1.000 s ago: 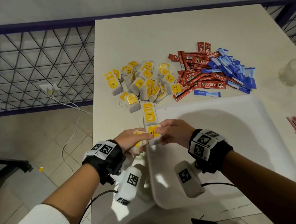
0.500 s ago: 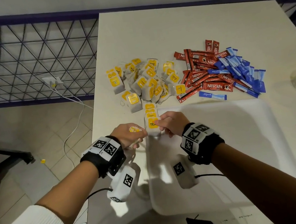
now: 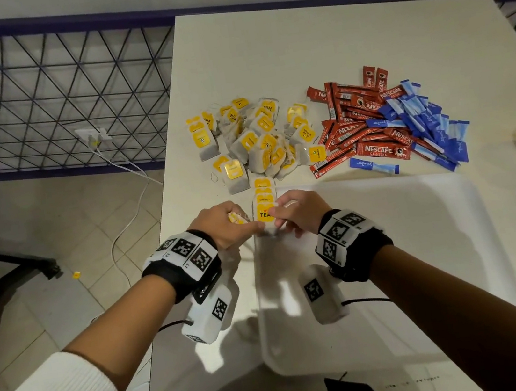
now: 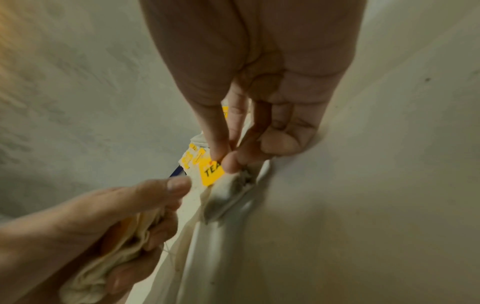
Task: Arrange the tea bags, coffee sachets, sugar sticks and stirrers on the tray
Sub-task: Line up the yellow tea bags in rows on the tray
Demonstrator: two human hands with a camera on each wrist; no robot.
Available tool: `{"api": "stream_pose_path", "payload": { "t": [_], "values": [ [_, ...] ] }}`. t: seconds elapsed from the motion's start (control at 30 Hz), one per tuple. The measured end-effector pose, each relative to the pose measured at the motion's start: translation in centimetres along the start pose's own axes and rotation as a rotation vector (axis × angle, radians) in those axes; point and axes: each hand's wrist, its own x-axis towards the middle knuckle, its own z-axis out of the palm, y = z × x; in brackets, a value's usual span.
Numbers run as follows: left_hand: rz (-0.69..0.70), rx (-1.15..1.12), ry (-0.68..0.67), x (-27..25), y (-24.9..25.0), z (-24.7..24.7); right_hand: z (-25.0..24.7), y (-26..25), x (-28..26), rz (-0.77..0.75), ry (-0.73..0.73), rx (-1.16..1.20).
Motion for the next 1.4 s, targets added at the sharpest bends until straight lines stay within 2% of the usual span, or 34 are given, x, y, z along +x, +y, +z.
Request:
{"api": "stream_pose_path", "payload": {
  "t": [0.13, 0.47, 0.57, 0.7, 0.87, 1.2, 1.4],
  "values": [
    [0.109, -0.083, 0.024, -0.1, -0.6, -0.1, -0.2, 0.2, -0.2, -0.023, -0.026, 0.043],
    [0.138, -0.117, -0.015, -0.6, -0.6, 0.0, -0.7, 0.7, -1.6, -0.046, -0.105, 0.071],
    [0.198, -0.176, 0.009, -1.0, -1.0, -0.5, -0.7, 0.9, -2.1, -0.077, -0.125, 0.029],
    [0.297, -0.197, -0.069, -1.8, -0.6, -0.5, -0.8, 1.1, -2.4, -0.103, -0.144, -0.007],
    [0.124, -0.306, -0.152, -1.8, -0.2, 0.6, -0.7, 1.2, -2.3, -0.084, -0.121, 0.031],
    [0.08, -0.39, -0.216, -1.8, -0.7, 0.9, 0.0, 0.8, -0.7, -0.03, -0.019, -0.011],
    [0.041, -0.448, -0.196, -1.8, -0.8, 0.4, 0.1, 0.6, 0.2, -0.018, 0.064, -0.008]
  ]
}}
